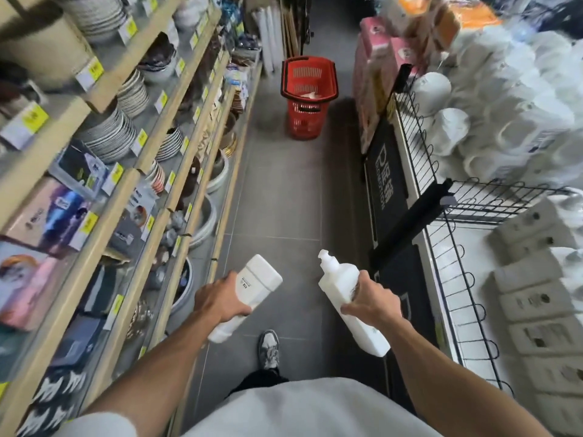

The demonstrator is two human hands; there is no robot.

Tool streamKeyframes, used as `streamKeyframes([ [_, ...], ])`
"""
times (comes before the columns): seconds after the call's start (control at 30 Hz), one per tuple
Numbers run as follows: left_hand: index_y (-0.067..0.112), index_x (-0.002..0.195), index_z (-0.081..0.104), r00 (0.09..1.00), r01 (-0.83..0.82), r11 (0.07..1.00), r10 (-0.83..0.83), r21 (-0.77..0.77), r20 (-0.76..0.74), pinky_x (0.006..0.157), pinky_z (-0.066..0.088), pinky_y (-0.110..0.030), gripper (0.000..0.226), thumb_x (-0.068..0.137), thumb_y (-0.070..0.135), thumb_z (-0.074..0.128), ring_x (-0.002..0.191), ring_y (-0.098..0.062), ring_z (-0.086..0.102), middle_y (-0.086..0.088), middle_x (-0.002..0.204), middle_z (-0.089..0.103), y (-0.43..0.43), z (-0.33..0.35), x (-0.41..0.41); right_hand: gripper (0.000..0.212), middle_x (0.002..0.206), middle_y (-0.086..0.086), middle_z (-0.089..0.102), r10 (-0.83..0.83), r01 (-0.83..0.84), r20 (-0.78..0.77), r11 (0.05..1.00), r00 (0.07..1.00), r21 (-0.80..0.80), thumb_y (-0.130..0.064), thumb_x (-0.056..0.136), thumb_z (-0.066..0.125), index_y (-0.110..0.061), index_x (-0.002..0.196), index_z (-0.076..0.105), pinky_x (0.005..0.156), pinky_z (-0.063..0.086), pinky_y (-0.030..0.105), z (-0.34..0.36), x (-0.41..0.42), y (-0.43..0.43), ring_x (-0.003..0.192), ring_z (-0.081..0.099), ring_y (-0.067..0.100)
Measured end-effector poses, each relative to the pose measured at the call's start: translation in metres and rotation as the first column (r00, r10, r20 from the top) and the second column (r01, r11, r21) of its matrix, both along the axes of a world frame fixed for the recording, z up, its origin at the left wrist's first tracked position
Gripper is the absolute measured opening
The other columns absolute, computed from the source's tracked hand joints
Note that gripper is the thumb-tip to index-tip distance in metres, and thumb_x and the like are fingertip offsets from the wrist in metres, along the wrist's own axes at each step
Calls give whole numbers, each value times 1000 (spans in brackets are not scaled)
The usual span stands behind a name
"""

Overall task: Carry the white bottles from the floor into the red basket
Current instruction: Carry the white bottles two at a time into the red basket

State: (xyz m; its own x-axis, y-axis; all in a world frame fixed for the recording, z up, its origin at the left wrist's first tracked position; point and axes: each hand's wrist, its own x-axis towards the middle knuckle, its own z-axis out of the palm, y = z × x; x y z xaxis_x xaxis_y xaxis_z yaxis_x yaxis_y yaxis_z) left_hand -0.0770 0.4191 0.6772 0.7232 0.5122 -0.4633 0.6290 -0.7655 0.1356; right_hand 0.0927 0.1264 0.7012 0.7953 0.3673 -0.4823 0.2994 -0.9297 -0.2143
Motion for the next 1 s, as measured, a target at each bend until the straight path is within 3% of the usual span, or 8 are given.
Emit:
streamKeyframes([
  [0.27, 28, 118, 44, 999, 36, 999, -35, -23, 20, 72, 47, -31, 77, 58, 62, 78, 95, -23, 65, 3, 115, 67, 72, -1, 44, 63, 91, -10, 61, -12, 13, 44, 1000, 999, -21, -54, 61, 75, -27, 104, 38, 76, 57, 39, 12, 47, 67, 80, 65, 20],
  [0.53, 29, 116, 41, 997, 78, 996, -78, -45, 8, 74, 51, -33, 77, 55, 62, 75, 90, -25, 65, 2, 111, 68, 115, -2, 100, 64, 93, -8, 61, -19, 21, 57, 999, 998, -28, -55, 62, 76, -26, 104, 37, 73, 57, 37, 16, 99, 112, 79, 64, 21],
  [0.9, 30, 120, 42, 997, 55, 998, -56, -23, -45, 67, 43, -30, 78, 57, 60, 77, 84, -21, 59, 2, 113, 67, 184, -4, 212, 65, 99, -7, 63, -7, 7, -1, 1000, 1000, -20, -55, 63, 74, -26, 107, 36, 78, 56, 38, -12, 213, 172, 88, 67, 24],
  [1.0, 29, 120, 42, 998, 30, 1000, -30, 3, -58, 69, 42, -30, 78, 58, 61, 77, 93, -23, 64, 1, 116, 67, 203, 0, 245, 63, 98, -7, 63, 5, -5, -20, 1000, 1000, -16, -54, 63, 74, -26, 106, 36, 78, 54, 37, -11, 249, 190, 89, 67, 23],
])
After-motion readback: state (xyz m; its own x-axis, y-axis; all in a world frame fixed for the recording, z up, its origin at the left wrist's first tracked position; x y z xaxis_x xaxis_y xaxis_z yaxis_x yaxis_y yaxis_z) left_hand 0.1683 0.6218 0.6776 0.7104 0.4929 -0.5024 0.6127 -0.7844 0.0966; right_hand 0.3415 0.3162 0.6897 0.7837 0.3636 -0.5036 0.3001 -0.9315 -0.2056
